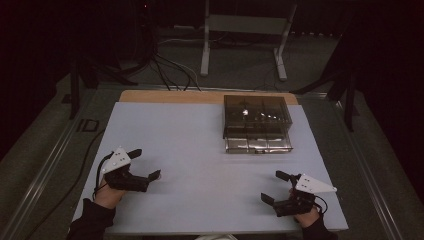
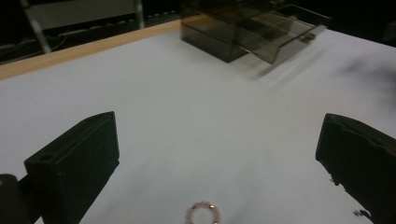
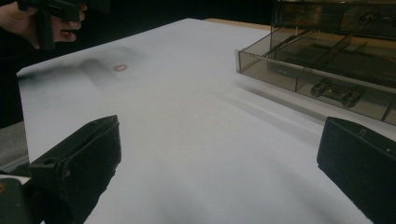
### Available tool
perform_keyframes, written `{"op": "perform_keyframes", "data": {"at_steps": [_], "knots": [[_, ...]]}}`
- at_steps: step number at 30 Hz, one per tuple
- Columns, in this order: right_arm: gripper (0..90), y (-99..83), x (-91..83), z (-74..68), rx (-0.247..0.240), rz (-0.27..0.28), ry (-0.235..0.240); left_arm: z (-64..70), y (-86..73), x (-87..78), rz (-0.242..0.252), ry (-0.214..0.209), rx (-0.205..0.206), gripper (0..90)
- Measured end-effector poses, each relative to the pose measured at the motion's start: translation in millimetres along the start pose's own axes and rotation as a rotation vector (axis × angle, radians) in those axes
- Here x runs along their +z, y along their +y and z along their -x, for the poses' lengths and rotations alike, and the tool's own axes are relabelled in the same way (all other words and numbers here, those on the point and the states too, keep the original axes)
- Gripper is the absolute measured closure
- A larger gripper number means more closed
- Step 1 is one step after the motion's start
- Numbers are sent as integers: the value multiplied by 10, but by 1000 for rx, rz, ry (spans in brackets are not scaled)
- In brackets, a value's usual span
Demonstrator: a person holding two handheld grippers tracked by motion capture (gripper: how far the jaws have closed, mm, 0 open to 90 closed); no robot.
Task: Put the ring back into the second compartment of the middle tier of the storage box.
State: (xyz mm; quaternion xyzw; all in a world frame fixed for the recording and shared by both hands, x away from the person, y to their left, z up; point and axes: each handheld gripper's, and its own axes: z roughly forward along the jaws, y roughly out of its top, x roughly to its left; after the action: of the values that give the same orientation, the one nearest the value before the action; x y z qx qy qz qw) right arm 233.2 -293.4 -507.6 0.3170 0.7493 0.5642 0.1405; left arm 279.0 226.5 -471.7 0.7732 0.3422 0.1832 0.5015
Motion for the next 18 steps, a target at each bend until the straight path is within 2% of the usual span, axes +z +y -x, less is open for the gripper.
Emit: {"op": "perform_keyframes", "data": {"at_steps": [1, 3, 5, 8, 10, 12, 14, 15, 16, 17, 18], "knots": [[0, 0, -1, 1, 1, 2, 0, -30, -1, 16, -6, 19, -12, 9], [0, -4, 0, 3, 0, -1, -1, -54, -7, 37, -24, 51, -6, 9], [0, -1, -3, 2, 1, 3, -1, -83, -20, 67, -47, 59, -22, 9], [0, -6, -1, 3, 1, 0, -2, -104, -45, 119, -85, 85, -20, 9], [0, -4, 0, 4, 2, -1, -2, -109, -60, 140, -102, 134, -13, 17], [0, -2, -1, 3, 5, 2, -1, -131, -74, 156, -129, 134, -25, 30], [0, -4, 0, 3, 3, 1, -3, -138, -84, 161, -134, 139, -29, 31], [0, -7, 1, 5, 1, 0, -3, -161, -101, 172, -152, 138, -54, 31], [0, -4, -1, 5, 3, 0, -3, -165, -108, 176, -157, 139, -57, 44], [0, -2, -1, 7, 6, 4, -4, -170, -115, 189, -184, 139, -66, 53], [0, -2, -1, 7, 6, 4, -4, -170, -115, 189, -184, 139, -66, 58]]}}
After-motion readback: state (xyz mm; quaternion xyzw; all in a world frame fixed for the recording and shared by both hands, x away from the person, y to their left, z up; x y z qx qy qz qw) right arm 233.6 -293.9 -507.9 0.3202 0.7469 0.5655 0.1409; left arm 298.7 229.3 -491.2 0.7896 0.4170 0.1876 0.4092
